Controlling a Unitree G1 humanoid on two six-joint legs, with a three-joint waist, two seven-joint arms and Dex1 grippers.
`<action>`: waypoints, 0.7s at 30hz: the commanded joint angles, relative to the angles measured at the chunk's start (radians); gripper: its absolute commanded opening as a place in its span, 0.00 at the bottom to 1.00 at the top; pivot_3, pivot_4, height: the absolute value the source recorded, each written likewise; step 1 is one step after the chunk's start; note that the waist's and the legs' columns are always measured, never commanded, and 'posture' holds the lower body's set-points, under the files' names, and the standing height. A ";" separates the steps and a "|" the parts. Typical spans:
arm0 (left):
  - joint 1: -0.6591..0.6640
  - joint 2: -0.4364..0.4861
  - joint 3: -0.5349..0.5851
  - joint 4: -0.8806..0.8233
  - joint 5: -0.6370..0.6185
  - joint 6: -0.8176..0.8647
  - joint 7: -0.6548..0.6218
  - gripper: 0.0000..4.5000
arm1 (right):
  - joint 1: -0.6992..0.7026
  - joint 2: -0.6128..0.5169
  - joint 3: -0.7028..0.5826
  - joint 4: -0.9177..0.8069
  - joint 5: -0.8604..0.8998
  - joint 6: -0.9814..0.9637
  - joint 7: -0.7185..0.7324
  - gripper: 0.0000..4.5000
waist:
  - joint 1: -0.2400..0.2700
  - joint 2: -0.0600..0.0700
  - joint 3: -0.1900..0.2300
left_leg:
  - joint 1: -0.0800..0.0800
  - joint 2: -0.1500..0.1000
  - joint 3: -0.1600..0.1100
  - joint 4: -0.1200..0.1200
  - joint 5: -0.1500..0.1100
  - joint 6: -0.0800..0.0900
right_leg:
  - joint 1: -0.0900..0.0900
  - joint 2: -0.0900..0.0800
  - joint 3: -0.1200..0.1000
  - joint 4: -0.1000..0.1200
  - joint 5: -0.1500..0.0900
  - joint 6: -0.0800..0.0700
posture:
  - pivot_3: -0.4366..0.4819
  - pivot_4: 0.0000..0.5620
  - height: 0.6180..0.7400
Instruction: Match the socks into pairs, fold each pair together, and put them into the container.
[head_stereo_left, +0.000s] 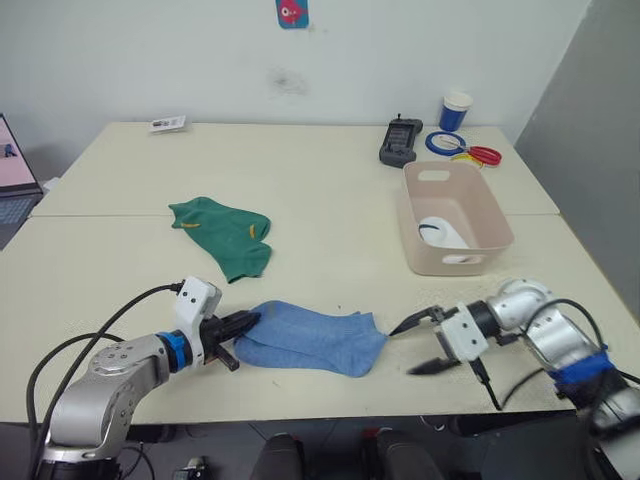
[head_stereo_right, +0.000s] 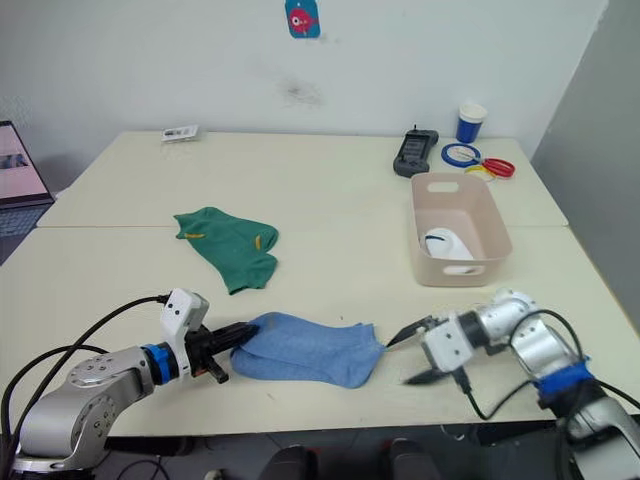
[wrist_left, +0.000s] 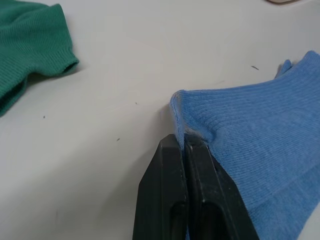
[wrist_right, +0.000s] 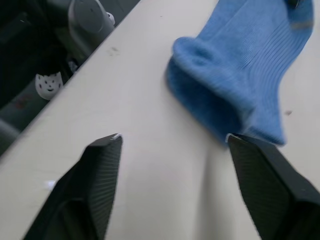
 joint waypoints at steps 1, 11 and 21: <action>-0.031 0.002 0.009 0.004 -0.033 -0.022 -0.020 0.05 | 0.113 -0.035 -0.080 -0.238 0.118 0.334 -0.127 1.00 | -0.001 0.000 0.000 | 0.000 0.000 0.000 0.000 0.000 0.000 | 0.000 0.000 0.000 0.000 -0.001 0.001 | 0.48 0.27 1.00; -0.095 0.132 0.023 0.105 -0.060 -0.022 -0.141 0.63 | 0.167 0.108 -0.282 -0.557 0.538 1.324 -0.658 1.00 | -0.013 0.000 0.000 | 0.001 0.000 0.000 -0.001 0.000 0.000 | 0.000 0.001 0.000 0.000 -0.001 0.001 | 0.48 0.27 1.00; -0.315 0.160 -0.127 0.317 0.008 -0.050 -0.245 0.63 | 0.092 0.362 -0.461 -0.541 0.739 1.789 -0.997 1.00 | -0.014 0.000 0.000 | -0.003 0.000 0.000 -0.001 0.000 0.000 | -0.003 0.005 0.000 0.000 -0.001 0.001 | 0.48 0.27 1.00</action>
